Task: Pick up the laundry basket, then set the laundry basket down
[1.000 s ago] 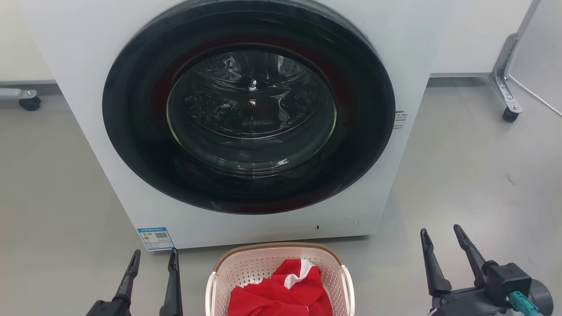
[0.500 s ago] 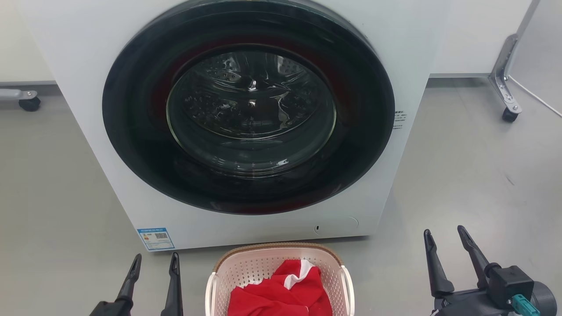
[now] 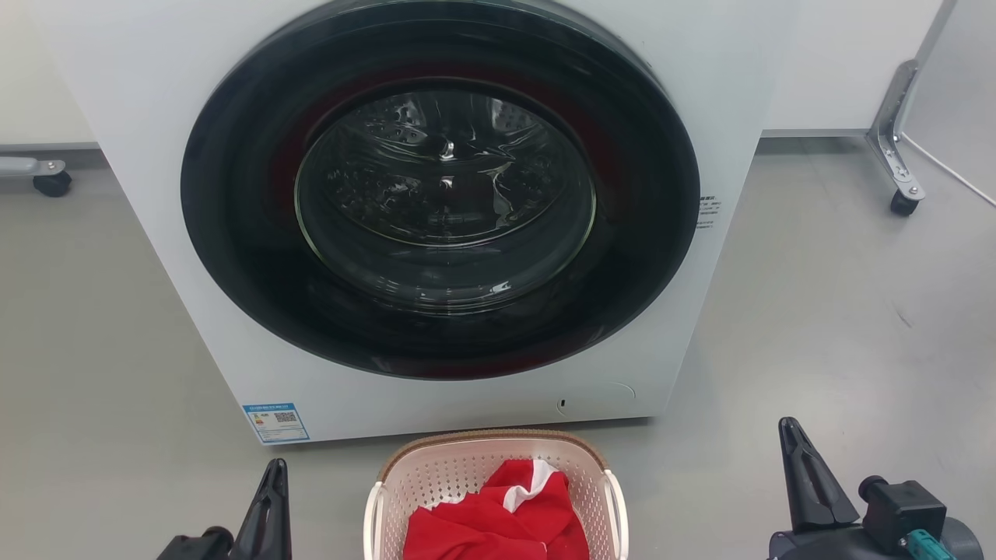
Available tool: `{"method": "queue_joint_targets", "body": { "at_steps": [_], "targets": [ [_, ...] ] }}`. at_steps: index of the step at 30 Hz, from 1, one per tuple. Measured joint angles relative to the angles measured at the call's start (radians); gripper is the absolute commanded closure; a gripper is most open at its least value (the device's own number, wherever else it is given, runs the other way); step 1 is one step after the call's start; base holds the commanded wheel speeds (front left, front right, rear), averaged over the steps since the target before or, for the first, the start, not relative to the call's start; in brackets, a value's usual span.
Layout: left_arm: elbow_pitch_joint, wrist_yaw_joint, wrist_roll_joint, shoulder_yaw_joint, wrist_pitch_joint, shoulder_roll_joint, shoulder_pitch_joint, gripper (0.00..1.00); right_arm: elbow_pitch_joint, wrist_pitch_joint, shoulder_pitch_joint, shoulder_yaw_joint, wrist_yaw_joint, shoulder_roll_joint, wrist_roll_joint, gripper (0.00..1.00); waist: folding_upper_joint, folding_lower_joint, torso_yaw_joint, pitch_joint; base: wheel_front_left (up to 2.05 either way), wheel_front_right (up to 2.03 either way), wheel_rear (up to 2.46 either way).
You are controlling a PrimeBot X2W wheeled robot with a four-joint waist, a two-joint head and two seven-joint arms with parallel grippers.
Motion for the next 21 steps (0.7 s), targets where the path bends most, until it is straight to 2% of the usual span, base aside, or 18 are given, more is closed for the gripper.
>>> {"method": "queue_joint_targets", "body": {
  "at_steps": [21],
  "targets": [
    [0.056, -0.044, -0.286, 0.058, 0.061, -0.015, -0.018, 1.0, 0.027, 0.084, -0.007, -0.092, 0.047, 0.037, 0.277, 1.0, 0.0, 0.0, 0.0, 0.007, 0.0, 0.0, 0.0]
  ]
}}
